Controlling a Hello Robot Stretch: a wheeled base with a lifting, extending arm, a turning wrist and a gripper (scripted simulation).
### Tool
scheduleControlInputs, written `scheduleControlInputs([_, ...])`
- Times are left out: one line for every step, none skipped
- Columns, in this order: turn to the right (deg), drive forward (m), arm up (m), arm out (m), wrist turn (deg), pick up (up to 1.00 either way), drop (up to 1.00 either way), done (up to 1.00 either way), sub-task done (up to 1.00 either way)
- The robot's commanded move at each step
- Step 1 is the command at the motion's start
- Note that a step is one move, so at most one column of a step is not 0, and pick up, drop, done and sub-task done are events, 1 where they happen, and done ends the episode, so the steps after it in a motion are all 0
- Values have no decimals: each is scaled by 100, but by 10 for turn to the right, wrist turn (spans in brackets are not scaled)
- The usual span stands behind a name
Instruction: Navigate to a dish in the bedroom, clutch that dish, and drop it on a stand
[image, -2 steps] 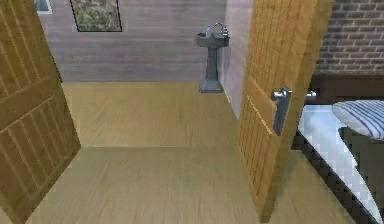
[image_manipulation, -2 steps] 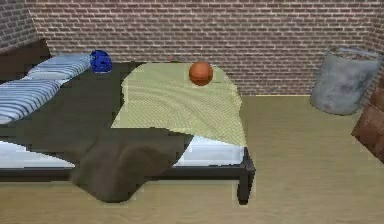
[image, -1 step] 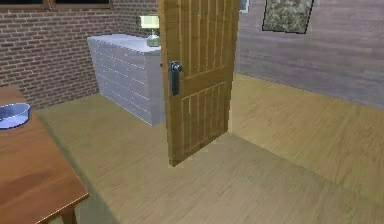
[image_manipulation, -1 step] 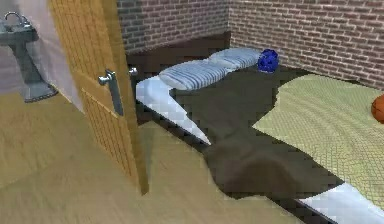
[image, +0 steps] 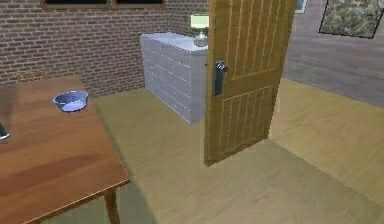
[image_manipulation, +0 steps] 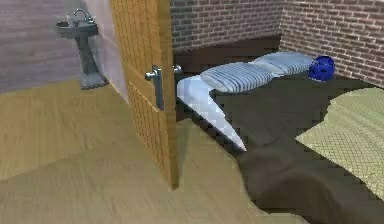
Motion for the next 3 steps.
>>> scheduleControlInputs([0, 95, 0, 0, 0, 0, 0, 0, 0])
scheduleControlInputs([-330, 0, 0, 0, 0, 0, 0, 0, 0])
scheduleControlInputs([0, 100, 0, 0, 0, 0, 0, 0, 0])
